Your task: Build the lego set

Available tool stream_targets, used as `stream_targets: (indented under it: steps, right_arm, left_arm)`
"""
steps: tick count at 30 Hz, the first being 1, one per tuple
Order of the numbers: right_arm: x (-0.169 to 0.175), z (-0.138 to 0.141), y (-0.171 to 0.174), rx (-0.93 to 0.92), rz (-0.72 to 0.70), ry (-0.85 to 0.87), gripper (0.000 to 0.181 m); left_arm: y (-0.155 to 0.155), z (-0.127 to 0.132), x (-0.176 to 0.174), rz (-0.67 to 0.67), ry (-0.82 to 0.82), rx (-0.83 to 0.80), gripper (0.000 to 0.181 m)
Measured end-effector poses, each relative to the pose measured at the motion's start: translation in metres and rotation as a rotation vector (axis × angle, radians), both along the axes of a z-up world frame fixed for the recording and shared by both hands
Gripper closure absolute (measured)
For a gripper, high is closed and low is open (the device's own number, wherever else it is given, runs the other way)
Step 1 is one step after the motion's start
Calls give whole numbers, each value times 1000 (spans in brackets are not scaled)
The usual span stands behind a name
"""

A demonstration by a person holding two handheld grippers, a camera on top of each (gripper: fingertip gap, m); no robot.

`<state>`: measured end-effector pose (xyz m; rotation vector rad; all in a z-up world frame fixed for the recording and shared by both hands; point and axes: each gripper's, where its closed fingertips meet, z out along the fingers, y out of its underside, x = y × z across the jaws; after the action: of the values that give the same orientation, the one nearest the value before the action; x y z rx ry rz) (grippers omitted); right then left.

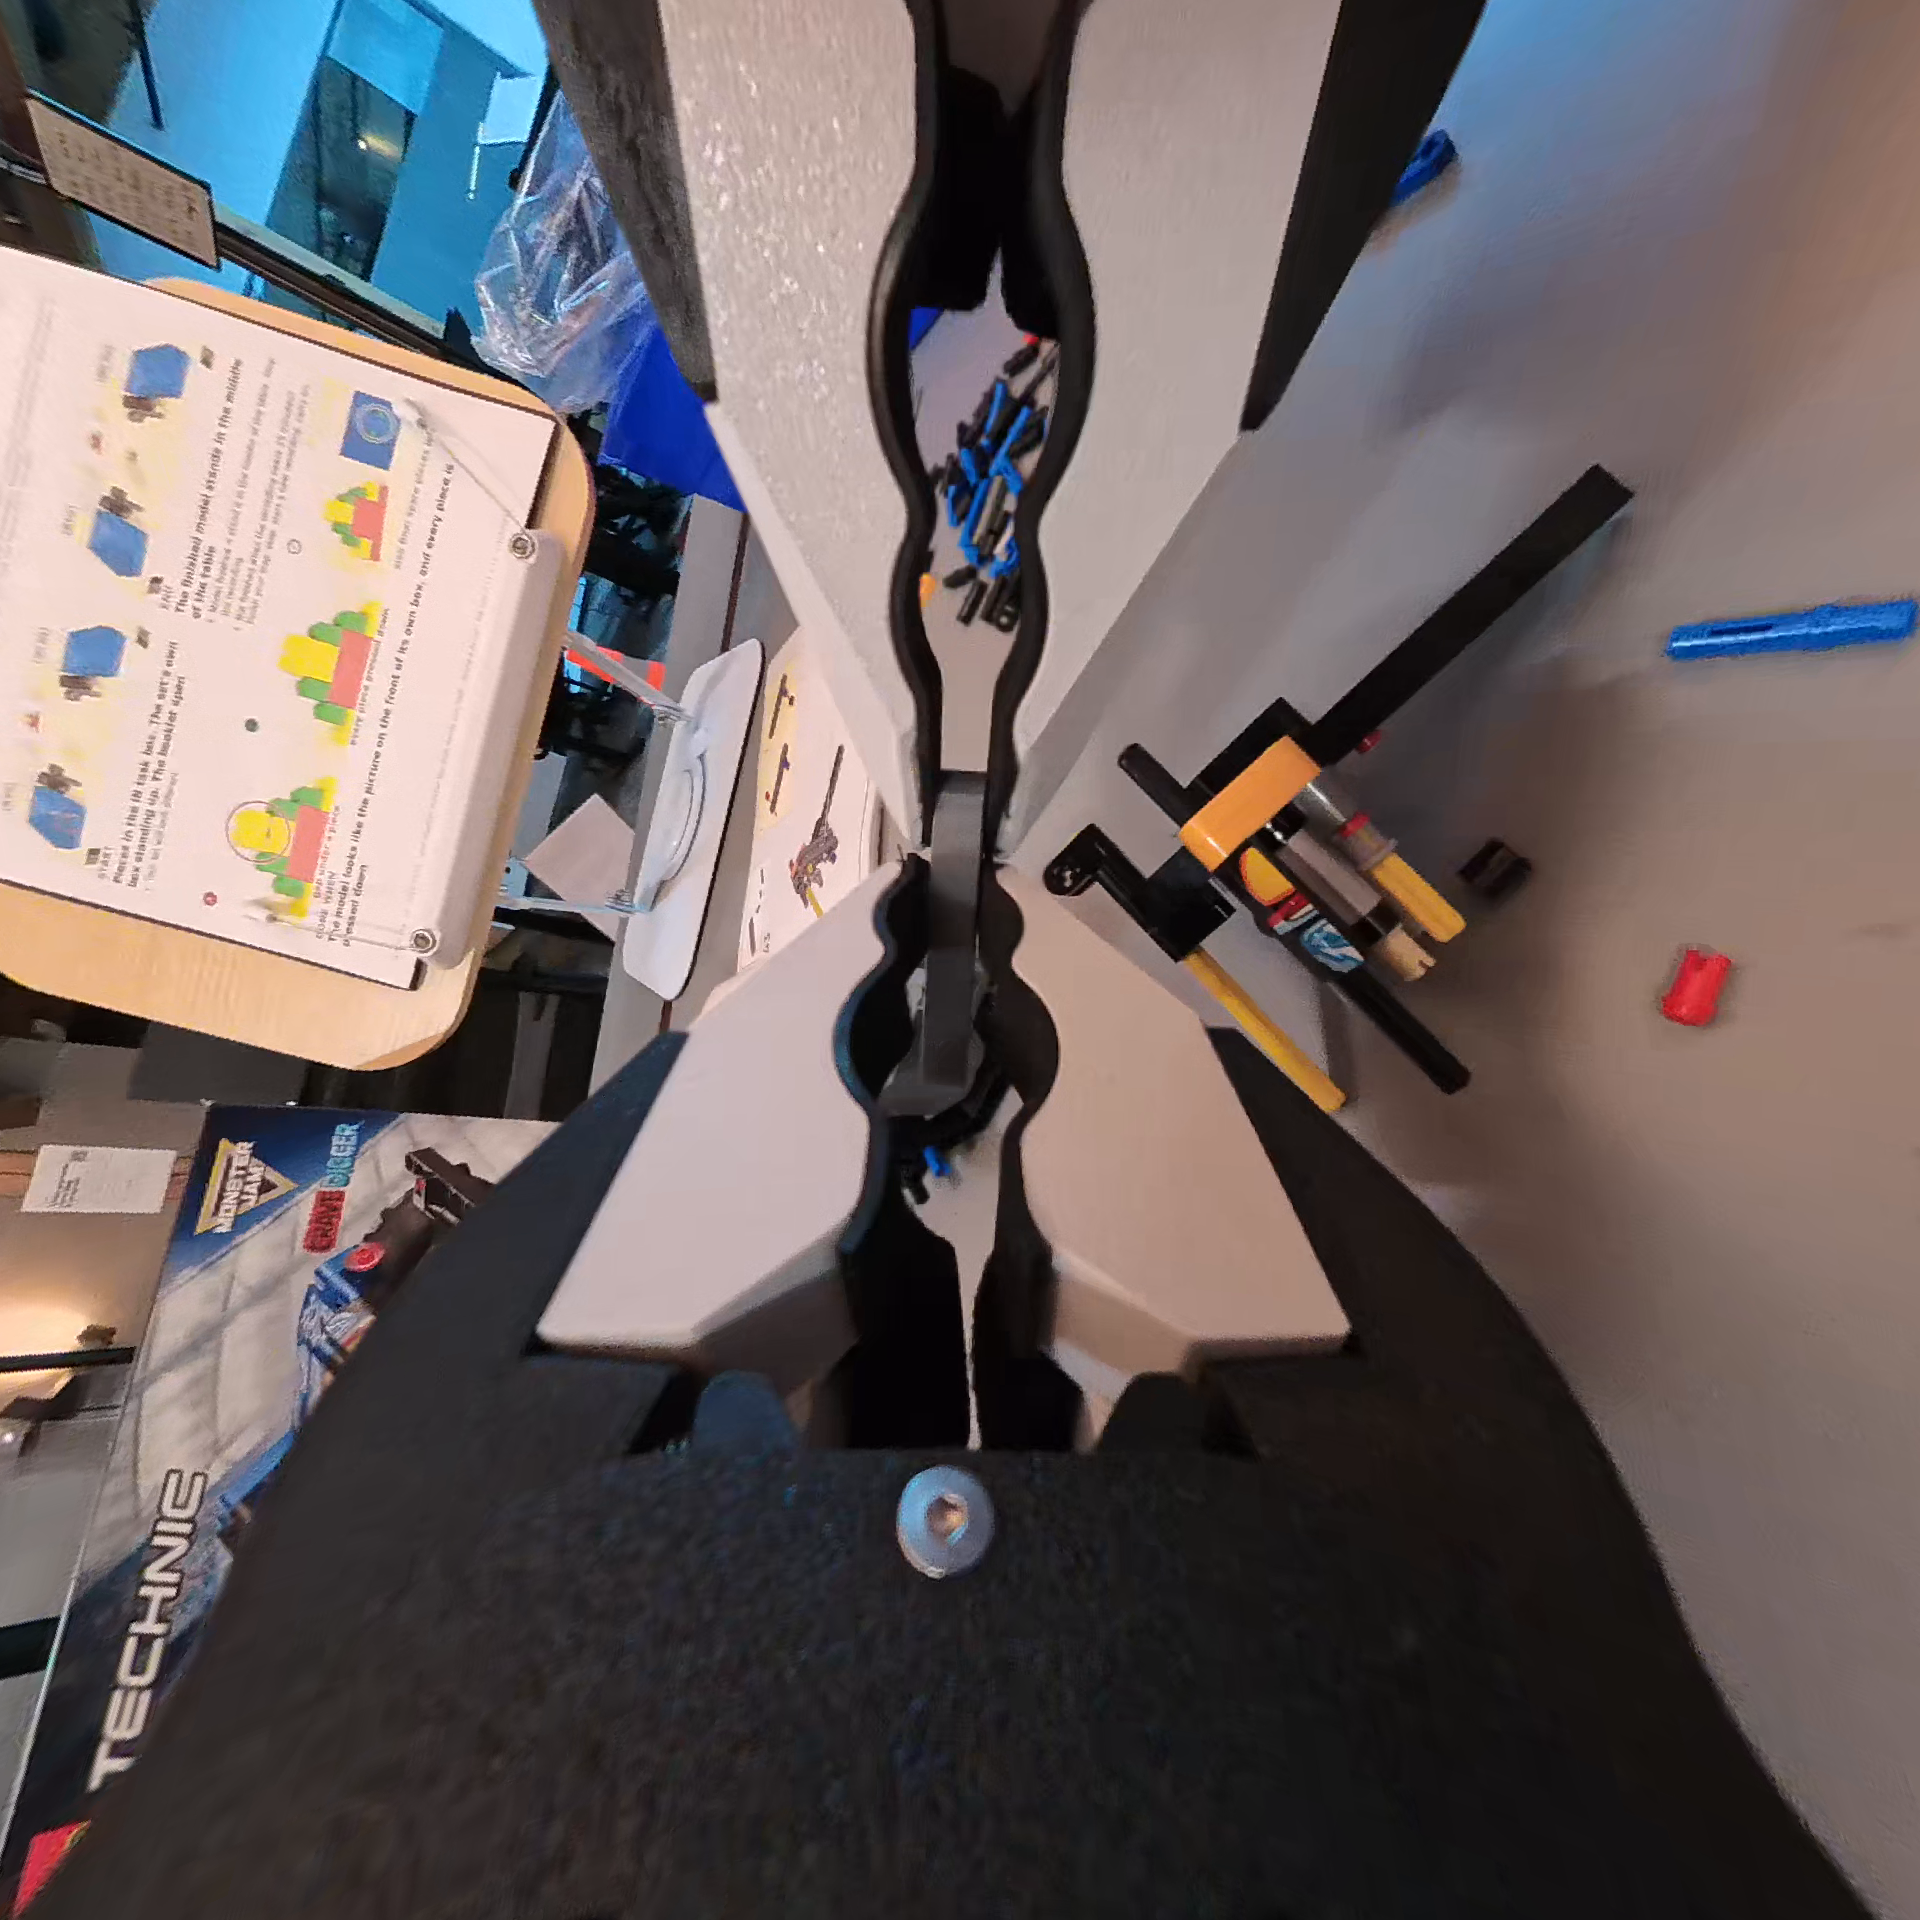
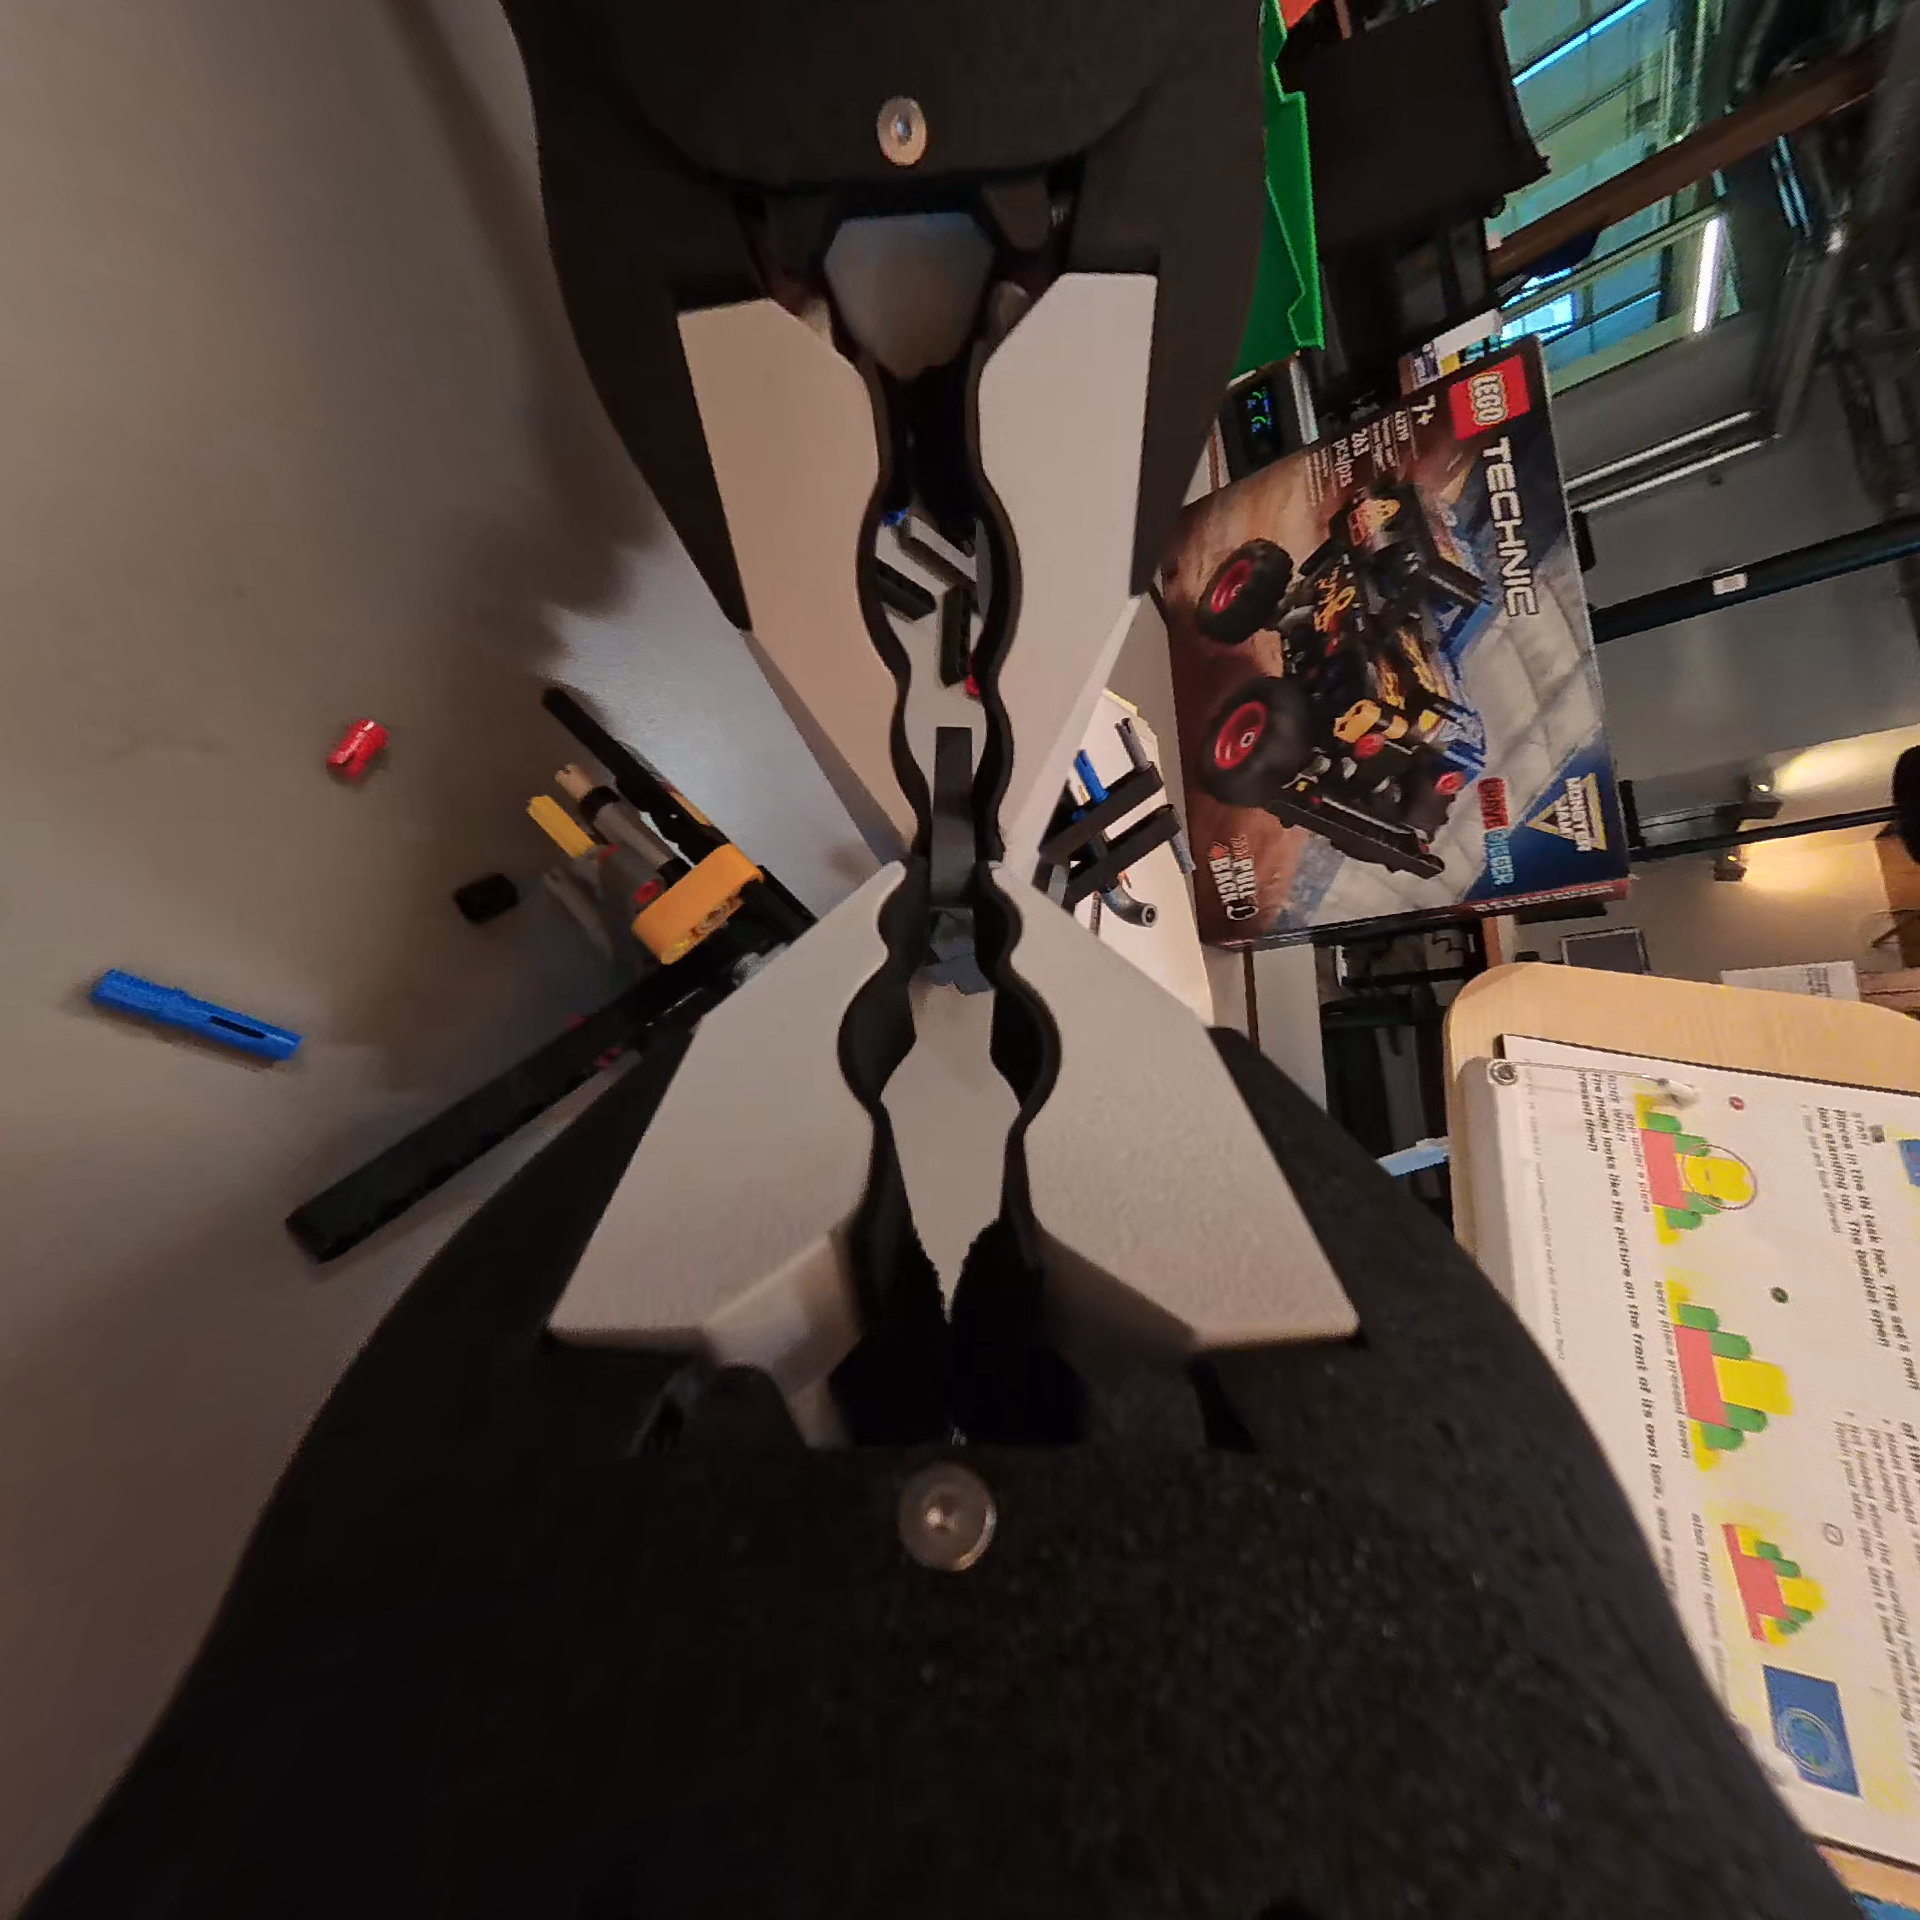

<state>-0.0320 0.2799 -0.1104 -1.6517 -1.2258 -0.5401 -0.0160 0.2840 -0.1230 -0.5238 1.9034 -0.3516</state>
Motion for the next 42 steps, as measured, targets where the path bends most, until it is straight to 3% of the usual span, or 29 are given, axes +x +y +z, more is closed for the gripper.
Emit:
stream_targets:
  steps: [6, 12, 19, 42]
  right_arm:
    - [0, -3, -1, -10, -2, 6, 174]
    - [2, 1, -4, -54, -11, 141, 174]
    - [3, -4, -4, -41, -14, 72, 174]
    - [3, -4, -6, -49, -2, 78, 174]
  left_arm:
    - [1, -2, 1, 3, -8, 35, 175]
    - [-3, 4, 0, -21, -48, 42, 175]
    - [-2, 0, 1, -19, -50, 90, 174]
    - [-3, 0, -1, -40, -46, 115, 174]
